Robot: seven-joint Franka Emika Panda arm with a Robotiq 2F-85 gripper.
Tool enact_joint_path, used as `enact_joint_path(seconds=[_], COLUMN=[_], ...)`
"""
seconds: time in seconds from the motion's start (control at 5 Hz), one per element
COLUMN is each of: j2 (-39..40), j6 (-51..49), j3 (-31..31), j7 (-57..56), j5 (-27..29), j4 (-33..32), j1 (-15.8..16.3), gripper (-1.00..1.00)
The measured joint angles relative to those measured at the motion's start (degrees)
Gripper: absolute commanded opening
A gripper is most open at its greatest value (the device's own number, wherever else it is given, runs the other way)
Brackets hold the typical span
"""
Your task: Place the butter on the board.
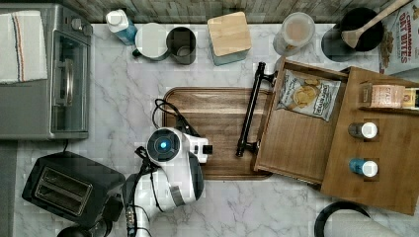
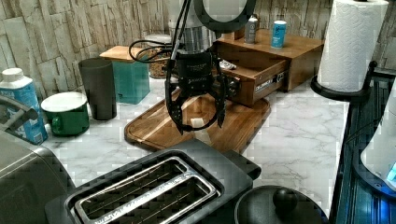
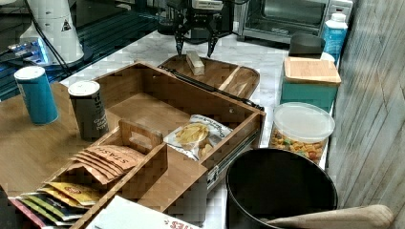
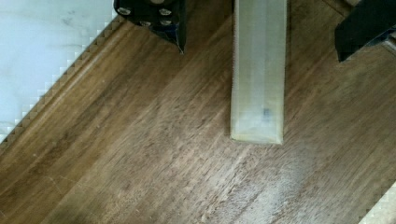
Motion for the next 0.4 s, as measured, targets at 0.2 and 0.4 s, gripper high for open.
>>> enact_joint_path(seconds=[0.2, 0.4], j2=[0.00, 0.00], j6=[-0.25, -0.17], j3=[-0.17, -0.41], j7=[0.00, 0.01], j5=[-0.08, -0.10], j4=[0.22, 0.56], j1=[0.00, -0.06], gripper=[1.00, 1.00])
